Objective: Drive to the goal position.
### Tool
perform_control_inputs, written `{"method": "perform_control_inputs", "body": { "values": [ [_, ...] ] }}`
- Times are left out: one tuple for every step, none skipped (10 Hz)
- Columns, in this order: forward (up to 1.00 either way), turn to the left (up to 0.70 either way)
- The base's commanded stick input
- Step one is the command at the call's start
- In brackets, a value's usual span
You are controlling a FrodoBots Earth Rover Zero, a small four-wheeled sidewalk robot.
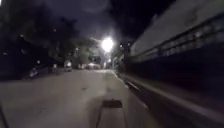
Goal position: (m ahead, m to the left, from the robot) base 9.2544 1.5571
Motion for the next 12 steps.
{"method": "perform_control_inputs", "body": {
  "values": [
    [0.70,0.00],
    [0.70,0.00],
    [0.70,0.00],
    [0.70,0.00],
    [0.70,0.00],
    [0.70,0.00],
    [0.70,0.00],
    [0.70,0.00],
    [0.70,0.00],
    [0.70,0.00],
    [0.70,0.00],
    [0.70,0.00]
  ]
}}
